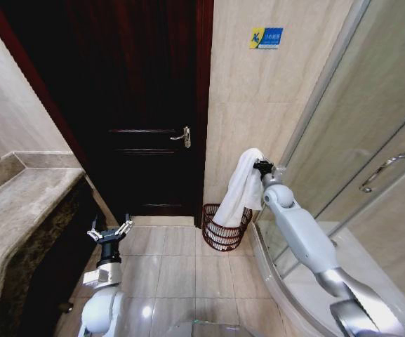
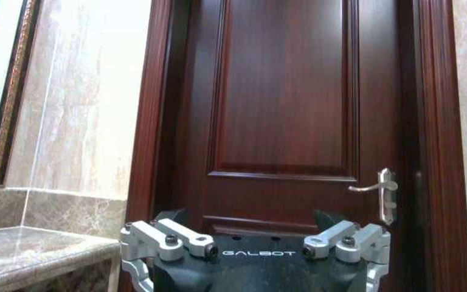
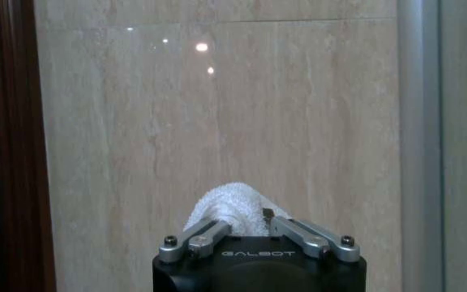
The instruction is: Discard the used towel into the hamper.
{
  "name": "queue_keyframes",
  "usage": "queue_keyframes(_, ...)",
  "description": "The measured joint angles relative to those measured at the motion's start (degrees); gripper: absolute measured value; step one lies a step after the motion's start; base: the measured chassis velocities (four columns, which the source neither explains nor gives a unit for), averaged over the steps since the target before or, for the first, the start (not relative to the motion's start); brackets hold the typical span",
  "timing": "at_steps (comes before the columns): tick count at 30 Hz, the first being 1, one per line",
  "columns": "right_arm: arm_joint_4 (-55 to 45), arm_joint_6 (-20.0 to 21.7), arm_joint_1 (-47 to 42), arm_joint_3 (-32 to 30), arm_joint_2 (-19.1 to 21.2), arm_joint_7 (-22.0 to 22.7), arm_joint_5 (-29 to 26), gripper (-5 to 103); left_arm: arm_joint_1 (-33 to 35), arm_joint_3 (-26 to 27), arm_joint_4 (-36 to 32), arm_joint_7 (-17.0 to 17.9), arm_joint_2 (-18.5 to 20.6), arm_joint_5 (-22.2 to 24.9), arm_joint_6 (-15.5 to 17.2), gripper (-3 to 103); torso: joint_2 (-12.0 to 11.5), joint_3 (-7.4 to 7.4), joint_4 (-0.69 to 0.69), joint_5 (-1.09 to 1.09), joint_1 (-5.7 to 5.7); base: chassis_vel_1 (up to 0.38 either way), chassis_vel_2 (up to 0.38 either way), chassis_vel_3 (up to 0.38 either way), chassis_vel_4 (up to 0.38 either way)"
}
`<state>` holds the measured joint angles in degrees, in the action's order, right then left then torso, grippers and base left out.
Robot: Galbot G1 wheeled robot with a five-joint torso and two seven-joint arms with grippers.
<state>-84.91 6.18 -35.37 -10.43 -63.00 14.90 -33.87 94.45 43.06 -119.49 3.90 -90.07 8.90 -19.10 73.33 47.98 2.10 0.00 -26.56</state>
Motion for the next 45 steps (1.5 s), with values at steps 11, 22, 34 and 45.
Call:
queue_keyframes(11,-6.4,-1.8,-9.0,-3.0,0.3,0.4,3.2,5,0.8,0.1,-0.3,-0.2,0.2,0.1,-0.6,100,-3.4,-1.90,0.00,0.00,1.56,0.000,0.000,0.000,0.000)
queue_keyframes(22,-10.9,-1.8,-13.4,-3.0,-0.7,2.2,3.8,5,1.1,0.6,0.3,-0.5,0.2,0.5,-1.7,100,-6.8,-3.69,0.00,-0.02,3.08,-0.032,0.027,0.034,-0.030)
queue_keyframes(34,-13.3,-2.2,-17.5,-3.8,-1.1,3.2,4.6,5,0.7,0.9,0.7,-0.8,0.6,1.0,-2.0,100,-10.5,-5.72,0.00,0.00,4.76,-0.106,0.106,0.108,-0.106)
queue_keyframes(45,-18.5,-3.1,-24.7,-5.6,-2.0,4.5,7.1,5,0.2,0.8,1.0,-0.9,0.7,1.1,-1.7,100,-13.8,-7.55,-0.02,0.00,6.24,-0.103,0.100,0.104,-0.107)
